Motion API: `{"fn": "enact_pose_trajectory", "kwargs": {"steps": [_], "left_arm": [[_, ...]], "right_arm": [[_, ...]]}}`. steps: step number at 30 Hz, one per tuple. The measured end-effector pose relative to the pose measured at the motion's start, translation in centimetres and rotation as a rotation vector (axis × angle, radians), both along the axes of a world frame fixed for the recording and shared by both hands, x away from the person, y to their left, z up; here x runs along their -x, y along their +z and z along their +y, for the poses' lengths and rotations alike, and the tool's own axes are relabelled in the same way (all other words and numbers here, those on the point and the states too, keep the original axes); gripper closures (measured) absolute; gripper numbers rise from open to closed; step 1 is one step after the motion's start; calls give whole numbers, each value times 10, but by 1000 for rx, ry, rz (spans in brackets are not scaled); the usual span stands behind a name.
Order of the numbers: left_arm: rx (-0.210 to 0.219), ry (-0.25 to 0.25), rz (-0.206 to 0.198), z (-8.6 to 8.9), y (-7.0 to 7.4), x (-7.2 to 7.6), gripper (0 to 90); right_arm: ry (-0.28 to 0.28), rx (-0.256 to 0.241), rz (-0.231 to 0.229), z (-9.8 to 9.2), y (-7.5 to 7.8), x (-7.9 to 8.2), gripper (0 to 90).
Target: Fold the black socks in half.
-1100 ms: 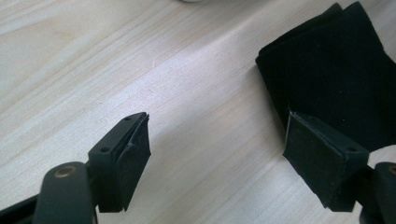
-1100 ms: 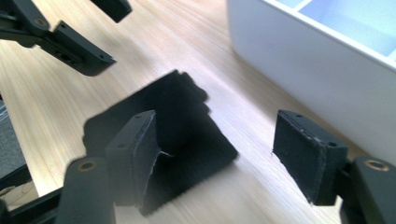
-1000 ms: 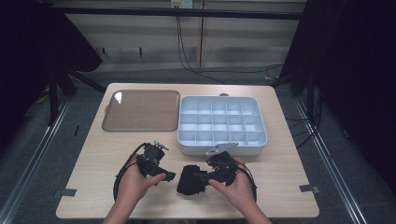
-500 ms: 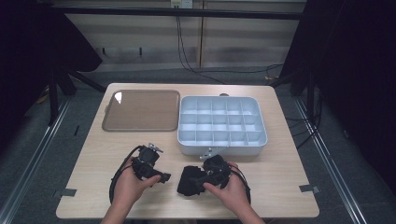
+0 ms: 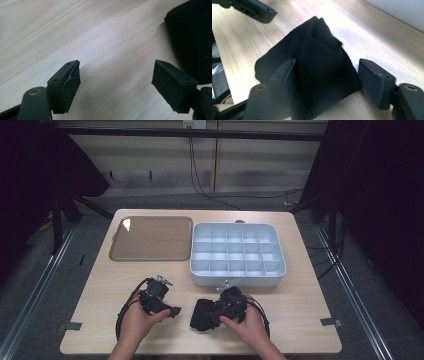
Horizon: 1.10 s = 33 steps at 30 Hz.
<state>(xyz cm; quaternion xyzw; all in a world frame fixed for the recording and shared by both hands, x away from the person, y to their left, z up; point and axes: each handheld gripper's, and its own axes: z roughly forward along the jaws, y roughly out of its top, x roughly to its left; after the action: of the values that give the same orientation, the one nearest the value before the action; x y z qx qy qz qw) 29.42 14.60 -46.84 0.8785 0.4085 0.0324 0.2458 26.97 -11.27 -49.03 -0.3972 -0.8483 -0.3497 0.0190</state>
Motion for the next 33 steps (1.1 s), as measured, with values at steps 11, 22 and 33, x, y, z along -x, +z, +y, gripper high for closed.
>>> {"fn": "enact_pose_trajectory", "kwargs": {"steps": [11,22,33], "left_arm": [[3,1,-20,4,-1,1,220],[4,-39,-76,5,-11,1,209],[-9,-49,-164,2,-20,1,167]], "right_arm": [[37,-39,82,1,2,-1,643],[33,-63,115,-7,7,-1,689],[34,-31,117,-22,18,-4,690]]}}
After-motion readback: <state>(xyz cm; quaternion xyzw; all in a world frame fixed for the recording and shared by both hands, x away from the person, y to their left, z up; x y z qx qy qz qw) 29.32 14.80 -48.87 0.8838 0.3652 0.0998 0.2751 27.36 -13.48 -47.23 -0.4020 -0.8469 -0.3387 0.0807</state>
